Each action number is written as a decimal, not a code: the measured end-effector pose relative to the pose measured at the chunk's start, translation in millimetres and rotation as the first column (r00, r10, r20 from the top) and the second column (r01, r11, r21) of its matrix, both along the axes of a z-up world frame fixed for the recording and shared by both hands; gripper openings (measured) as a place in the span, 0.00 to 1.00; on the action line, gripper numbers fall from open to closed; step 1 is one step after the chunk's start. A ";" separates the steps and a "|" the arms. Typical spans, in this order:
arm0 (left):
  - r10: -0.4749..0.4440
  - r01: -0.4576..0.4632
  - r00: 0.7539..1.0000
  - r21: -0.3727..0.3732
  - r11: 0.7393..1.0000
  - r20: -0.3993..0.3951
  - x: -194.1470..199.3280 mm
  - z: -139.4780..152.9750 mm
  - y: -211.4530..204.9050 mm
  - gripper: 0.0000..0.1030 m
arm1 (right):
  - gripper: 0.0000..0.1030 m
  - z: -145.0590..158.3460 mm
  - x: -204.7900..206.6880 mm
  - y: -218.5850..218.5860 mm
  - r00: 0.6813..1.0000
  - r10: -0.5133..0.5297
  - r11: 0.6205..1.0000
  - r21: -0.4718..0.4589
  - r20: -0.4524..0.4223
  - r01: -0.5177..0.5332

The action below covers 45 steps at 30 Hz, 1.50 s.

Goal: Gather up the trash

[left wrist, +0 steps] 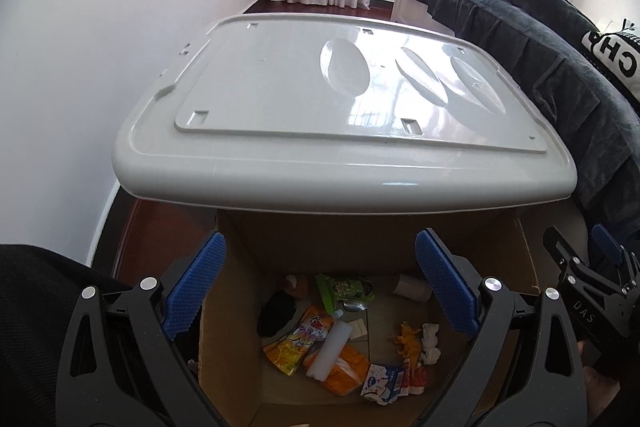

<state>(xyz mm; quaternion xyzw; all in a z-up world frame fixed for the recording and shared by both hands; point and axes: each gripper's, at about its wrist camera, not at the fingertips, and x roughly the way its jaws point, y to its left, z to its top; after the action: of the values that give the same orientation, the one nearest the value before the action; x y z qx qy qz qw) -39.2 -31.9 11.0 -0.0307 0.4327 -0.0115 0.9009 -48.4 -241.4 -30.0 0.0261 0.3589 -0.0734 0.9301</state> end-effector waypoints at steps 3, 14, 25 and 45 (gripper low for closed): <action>-0.012 0.012 1.000 -0.004 1.000 0.007 4.9 4.7 -2.0 0.91 | 0.95 0.2 0.8 -1.3 1.000 -0.003 1.000 0.004 -0.002 0.003; 0.060 -0.061 0.997 -0.024 0.998 -0.057 11.9 -11.0 6.0 0.94 | 0.95 -1.2 4.5 -5.4 1.000 -0.017 1.000 0.023 -0.007 0.017; 0.021 -0.021 0.999 0.001 1.000 -0.036 7.0 -9.6 0.5 0.94 | 0.95 -0.9 3.6 -5.7 1.000 -0.021 0.999 0.026 -0.005 0.021; -0.004 0.005 0.998 0.017 1.000 -0.059 7.1 -14.6 -3.5 0.94 | 0.95 -0.6 4.0 -4.9 1.000 -0.019 1.000 0.022 -0.010 0.019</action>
<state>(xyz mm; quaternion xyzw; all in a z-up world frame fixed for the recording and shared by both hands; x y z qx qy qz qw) -32.0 -35.3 -3.6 -0.0222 0.4592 -0.0086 0.8880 -44.4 -246.2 -30.7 0.0395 0.3639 -0.0783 0.9273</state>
